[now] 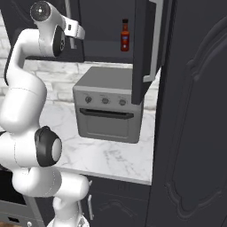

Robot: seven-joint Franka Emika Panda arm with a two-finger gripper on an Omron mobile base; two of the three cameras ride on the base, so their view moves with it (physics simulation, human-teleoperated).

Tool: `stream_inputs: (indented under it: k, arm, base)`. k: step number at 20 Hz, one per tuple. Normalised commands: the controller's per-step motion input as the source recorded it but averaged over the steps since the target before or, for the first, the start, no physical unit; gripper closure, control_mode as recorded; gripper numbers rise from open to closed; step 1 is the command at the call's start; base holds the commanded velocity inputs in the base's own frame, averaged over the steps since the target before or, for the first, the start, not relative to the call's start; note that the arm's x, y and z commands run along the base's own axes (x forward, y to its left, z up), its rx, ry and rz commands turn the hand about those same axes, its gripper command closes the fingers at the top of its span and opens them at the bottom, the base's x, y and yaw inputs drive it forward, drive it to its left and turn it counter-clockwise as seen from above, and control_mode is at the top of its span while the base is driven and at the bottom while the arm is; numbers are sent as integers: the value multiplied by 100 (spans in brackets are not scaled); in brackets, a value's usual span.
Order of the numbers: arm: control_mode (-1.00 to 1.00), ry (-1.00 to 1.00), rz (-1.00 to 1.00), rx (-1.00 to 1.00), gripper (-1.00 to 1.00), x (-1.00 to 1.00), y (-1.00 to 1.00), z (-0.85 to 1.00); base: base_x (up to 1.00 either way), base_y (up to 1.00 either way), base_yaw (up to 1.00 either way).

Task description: Move the ketchup and condiment bottle from the cabinet to the dining counter.

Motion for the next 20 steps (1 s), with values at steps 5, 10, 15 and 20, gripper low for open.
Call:
stream_inputs:
  k: [5,10,15,20]
  arm:
    - [-100,3,0,7,100,-3,35,-1]
    - [-100,3,0,11,100,-28,35,0]
    - [-100,0,0,6,100,-55,25,0]
    - [-100,0,0,0,100,-65,24,0]
  base:
    - [0,0,0]
    - [0,0,0]
    - [0,0,0]
    - [0,0,0]
